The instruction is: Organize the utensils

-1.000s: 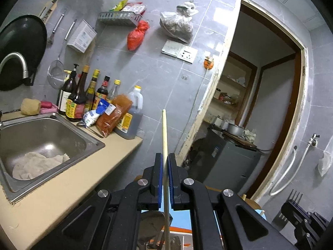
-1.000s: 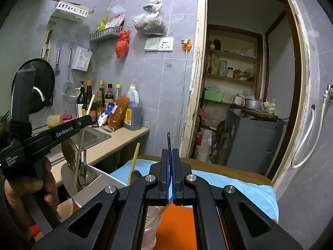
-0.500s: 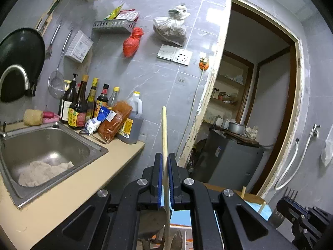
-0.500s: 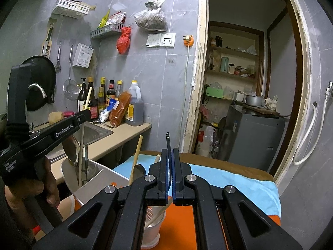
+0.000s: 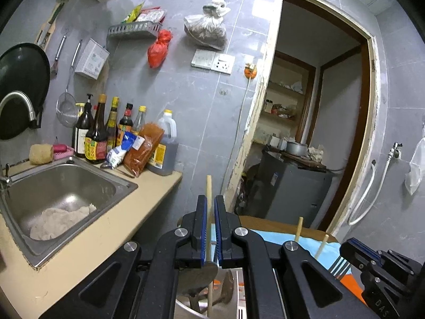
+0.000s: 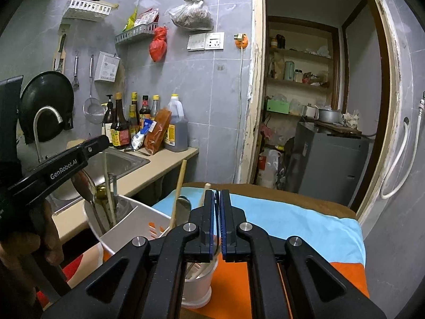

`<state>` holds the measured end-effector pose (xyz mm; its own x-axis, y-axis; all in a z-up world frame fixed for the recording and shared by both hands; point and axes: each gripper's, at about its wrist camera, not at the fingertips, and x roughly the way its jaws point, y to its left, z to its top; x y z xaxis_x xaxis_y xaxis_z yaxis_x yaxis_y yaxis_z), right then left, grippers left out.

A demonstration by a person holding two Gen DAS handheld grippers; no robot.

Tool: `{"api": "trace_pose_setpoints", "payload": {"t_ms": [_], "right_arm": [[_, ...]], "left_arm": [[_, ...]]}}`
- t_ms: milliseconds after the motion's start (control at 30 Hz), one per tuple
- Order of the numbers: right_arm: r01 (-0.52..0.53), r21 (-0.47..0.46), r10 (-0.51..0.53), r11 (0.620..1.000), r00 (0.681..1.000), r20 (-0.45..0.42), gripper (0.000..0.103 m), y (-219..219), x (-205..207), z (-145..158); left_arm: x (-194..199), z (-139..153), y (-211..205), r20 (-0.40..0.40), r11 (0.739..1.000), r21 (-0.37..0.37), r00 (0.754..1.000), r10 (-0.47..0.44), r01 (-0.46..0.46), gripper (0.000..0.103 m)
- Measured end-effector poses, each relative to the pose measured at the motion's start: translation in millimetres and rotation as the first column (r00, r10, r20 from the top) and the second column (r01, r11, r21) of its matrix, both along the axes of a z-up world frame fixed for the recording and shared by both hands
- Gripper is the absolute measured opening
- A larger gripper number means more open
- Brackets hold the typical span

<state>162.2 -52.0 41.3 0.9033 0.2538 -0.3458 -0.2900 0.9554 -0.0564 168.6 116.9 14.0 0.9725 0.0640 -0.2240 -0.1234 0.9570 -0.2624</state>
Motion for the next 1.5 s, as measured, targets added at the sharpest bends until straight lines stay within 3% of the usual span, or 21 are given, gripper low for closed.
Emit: {"api": "trace_pose_setpoints", "payload": {"t_ms": [100,267,333,400,567,733,1100,1500], "right_arm": [[-0.004,0.009,0.004,1.0,1.0,0.004,0.016,0.2,-1.4,0.4],[-0.005,0.014,0.005,1.0,1.0,0.006,0.017,-0.9,-1.9,1.3],[-0.003,0.019,0.003,1.0,1.0,0.01,0.022,-2.5,-3.4,2.7],[-0.001,0.033,0.0,0.999,1.0,0.015,0.033,-5.2,-5.4,4.0],[0.023,0.054,-0.023,0.998,1.0,0.011,0.036,-12.6,-6.9,7.6],[0.052,0.085,-0.053,0.995,0.999,0.006,0.046,-24.6,-9.4,7.3],[0.145,0.143,-0.145,0.979,0.989,-0.012,0.066,-56.4,-17.7,7.5],[0.259,0.172,-0.259,0.95,0.966,-0.023,0.077,-95.4,-35.8,6.3]], "left_arm": [[-0.2,0.3,-0.2,-0.015,1.0,-0.008,1.0,-0.018,0.018,0.006],[-2.3,2.0,-2.3,-0.037,0.999,-0.016,0.998,-0.041,0.04,0.01],[-4.7,2.7,-4.7,-0.043,0.999,-0.016,0.998,-0.052,0.051,0.017],[-7.0,3.5,-7.5,-0.049,0.998,-0.015,0.997,-0.063,0.062,0.024],[-11.5,5.1,-15.5,-0.066,0.997,-0.011,0.995,-0.08,0.079,0.041],[-12.8,5.0,-25.8,-0.106,0.995,0.005,0.989,-0.102,0.104,0.057],[-21.7,4.7,-48.3,-0.154,0.988,0.024,0.977,-0.149,0.155,0.074],[-31.1,7.5,-72.8,-0.164,0.984,0.03,0.972,-0.171,0.178,0.093]]}}
